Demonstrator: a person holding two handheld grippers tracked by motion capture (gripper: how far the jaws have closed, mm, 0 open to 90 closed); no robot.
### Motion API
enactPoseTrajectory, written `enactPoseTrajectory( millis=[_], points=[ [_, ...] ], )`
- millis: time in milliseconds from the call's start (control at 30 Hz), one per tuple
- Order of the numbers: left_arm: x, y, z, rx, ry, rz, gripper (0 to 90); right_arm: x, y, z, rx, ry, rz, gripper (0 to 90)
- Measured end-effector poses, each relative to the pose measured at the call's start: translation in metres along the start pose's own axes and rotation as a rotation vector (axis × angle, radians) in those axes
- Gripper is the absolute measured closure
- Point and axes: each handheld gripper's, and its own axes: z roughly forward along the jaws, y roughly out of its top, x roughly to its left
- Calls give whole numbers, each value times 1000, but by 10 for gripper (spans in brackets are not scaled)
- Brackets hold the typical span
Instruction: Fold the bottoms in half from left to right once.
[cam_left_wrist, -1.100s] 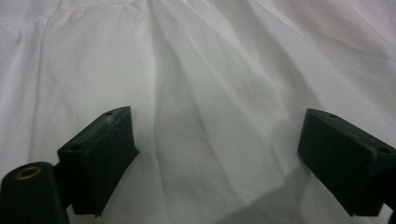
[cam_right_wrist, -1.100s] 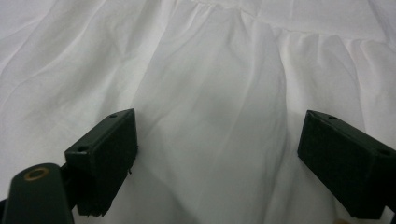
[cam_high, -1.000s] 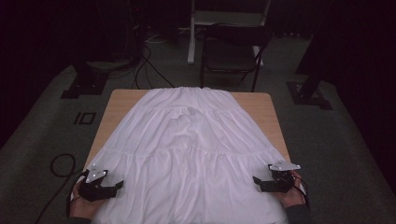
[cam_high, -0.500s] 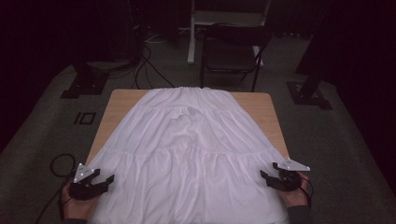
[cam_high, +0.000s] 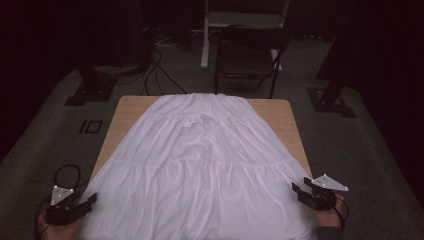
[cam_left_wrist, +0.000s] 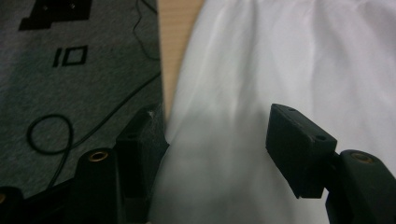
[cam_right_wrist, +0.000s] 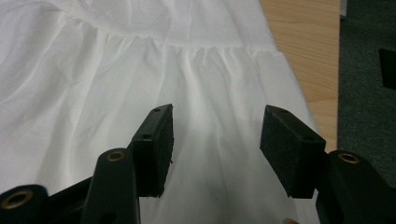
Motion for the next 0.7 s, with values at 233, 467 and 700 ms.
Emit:
enactPoseTrajectory(
  millis=[233,467,700],
  points=[
    [5,-6,3,25,63,-7,388,-3,-5,-4,-2,-8,12,444],
    [15,-12,6,29,4,-87,411,-4,-6,-3,8,-7,12,445],
    [7,-9,1,41,38,-31,655,-4,-8,-1,20,0,13,457]
  ],
)
